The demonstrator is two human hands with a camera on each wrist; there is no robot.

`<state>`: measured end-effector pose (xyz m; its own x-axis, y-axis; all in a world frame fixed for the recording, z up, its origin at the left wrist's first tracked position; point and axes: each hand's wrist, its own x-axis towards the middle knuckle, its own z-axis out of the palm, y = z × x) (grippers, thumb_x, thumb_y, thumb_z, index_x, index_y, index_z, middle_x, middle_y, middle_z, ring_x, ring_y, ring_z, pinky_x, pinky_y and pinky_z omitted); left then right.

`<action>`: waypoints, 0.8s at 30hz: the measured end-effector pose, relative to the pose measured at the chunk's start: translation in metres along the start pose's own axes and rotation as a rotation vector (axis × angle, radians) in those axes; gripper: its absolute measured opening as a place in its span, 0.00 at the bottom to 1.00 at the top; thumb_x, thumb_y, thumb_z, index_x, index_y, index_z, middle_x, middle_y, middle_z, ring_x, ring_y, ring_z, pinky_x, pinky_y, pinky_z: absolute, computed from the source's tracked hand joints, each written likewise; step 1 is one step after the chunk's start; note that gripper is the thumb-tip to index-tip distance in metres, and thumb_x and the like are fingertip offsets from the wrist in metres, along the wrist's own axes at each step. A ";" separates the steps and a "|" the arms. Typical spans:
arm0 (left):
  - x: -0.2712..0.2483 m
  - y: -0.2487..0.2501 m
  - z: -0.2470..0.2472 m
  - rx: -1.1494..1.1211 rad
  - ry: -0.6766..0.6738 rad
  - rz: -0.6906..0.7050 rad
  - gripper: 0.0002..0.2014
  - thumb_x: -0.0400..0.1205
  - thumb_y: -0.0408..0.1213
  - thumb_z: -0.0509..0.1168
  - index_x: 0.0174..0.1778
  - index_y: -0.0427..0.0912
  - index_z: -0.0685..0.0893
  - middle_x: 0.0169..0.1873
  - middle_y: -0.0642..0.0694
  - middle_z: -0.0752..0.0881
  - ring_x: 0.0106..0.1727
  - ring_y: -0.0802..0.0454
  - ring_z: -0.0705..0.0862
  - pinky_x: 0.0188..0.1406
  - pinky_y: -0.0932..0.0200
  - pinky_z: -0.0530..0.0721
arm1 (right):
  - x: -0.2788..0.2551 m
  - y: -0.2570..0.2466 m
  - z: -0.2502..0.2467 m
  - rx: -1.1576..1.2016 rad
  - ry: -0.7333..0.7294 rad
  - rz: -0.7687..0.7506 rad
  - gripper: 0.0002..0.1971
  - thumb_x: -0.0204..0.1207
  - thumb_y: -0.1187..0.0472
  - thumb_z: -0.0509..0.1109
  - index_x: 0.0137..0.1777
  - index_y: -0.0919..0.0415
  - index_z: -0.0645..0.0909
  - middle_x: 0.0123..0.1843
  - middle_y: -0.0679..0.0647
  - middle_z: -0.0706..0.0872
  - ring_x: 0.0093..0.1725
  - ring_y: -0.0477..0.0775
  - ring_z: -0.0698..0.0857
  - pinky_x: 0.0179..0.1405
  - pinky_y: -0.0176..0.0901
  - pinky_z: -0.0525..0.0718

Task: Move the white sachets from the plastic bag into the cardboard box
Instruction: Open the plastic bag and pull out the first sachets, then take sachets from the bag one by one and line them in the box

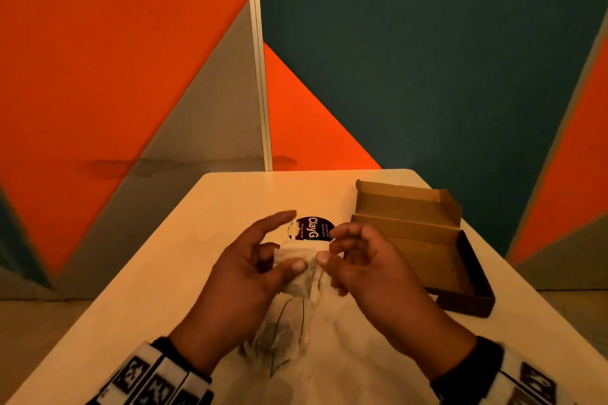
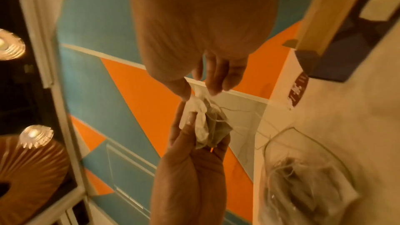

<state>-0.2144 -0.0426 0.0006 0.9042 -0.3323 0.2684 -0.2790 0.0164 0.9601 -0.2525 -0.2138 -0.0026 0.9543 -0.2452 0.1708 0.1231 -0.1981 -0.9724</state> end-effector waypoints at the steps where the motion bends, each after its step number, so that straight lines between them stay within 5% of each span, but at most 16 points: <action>1: 0.000 0.000 0.000 -0.007 0.006 0.001 0.31 0.77 0.22 0.71 0.68 0.60 0.80 0.40 0.38 0.93 0.40 0.49 0.92 0.36 0.65 0.86 | 0.000 0.000 0.001 0.071 -0.057 0.050 0.14 0.73 0.59 0.80 0.55 0.46 0.81 0.48 0.49 0.90 0.35 0.49 0.88 0.38 0.48 0.87; 8: 0.001 -0.004 0.007 0.030 0.075 0.030 0.26 0.77 0.23 0.73 0.66 0.55 0.82 0.40 0.41 0.93 0.37 0.52 0.91 0.35 0.64 0.88 | 0.001 0.004 0.004 0.057 -0.144 0.107 0.10 0.72 0.60 0.80 0.53 0.51 0.88 0.47 0.49 0.93 0.37 0.49 0.89 0.38 0.42 0.87; 11: 0.000 -0.007 0.007 0.058 0.112 0.044 0.28 0.75 0.25 0.75 0.66 0.59 0.82 0.46 0.45 0.92 0.45 0.49 0.92 0.42 0.56 0.92 | 0.004 0.005 0.003 0.094 -0.141 0.124 0.06 0.72 0.64 0.80 0.47 0.56 0.89 0.42 0.54 0.93 0.34 0.50 0.87 0.37 0.43 0.86; 14: -0.001 -0.007 0.001 0.036 0.125 0.012 0.25 0.73 0.40 0.75 0.66 0.58 0.81 0.53 0.49 0.90 0.50 0.49 0.91 0.51 0.51 0.92 | 0.005 0.005 0.000 0.091 -0.144 0.142 0.05 0.72 0.67 0.79 0.46 0.59 0.89 0.41 0.56 0.93 0.35 0.53 0.87 0.37 0.45 0.87; 16: -0.002 -0.008 -0.008 0.118 0.080 0.016 0.25 0.71 0.54 0.70 0.65 0.58 0.79 0.54 0.55 0.91 0.54 0.57 0.90 0.57 0.52 0.88 | 0.010 -0.001 -0.009 0.079 -0.110 0.157 0.05 0.72 0.68 0.78 0.46 0.61 0.88 0.42 0.58 0.93 0.37 0.55 0.87 0.40 0.51 0.90; 18: -0.002 -0.012 -0.019 0.357 0.002 -0.031 0.26 0.69 0.64 0.66 0.62 0.62 0.78 0.54 0.63 0.89 0.56 0.66 0.86 0.57 0.58 0.84 | 0.020 -0.010 -0.023 0.067 -0.049 0.181 0.05 0.73 0.66 0.77 0.48 0.61 0.87 0.46 0.61 0.92 0.40 0.56 0.86 0.47 0.56 0.90; 20: -0.002 -0.017 -0.030 0.636 -0.117 -0.136 0.27 0.68 0.70 0.62 0.61 0.65 0.75 0.56 0.69 0.82 0.58 0.68 0.81 0.55 0.61 0.81 | 0.039 -0.015 -0.041 0.017 0.003 0.153 0.08 0.73 0.64 0.77 0.52 0.62 0.86 0.48 0.60 0.92 0.42 0.55 0.86 0.44 0.47 0.89; 24: -0.004 -0.025 -0.042 0.887 -0.327 -0.298 0.41 0.57 0.84 0.57 0.62 0.67 0.73 0.61 0.66 0.76 0.56 0.62 0.82 0.56 0.61 0.82 | 0.087 -0.011 -0.068 -0.026 0.062 0.111 0.11 0.72 0.64 0.79 0.53 0.65 0.86 0.49 0.58 0.93 0.45 0.57 0.91 0.45 0.48 0.90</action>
<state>-0.1979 -0.0022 -0.0209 0.8804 -0.4540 -0.1372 -0.3166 -0.7779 0.5428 -0.1897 -0.2973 0.0339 0.9430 -0.3246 0.0728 0.0102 -0.1905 -0.9816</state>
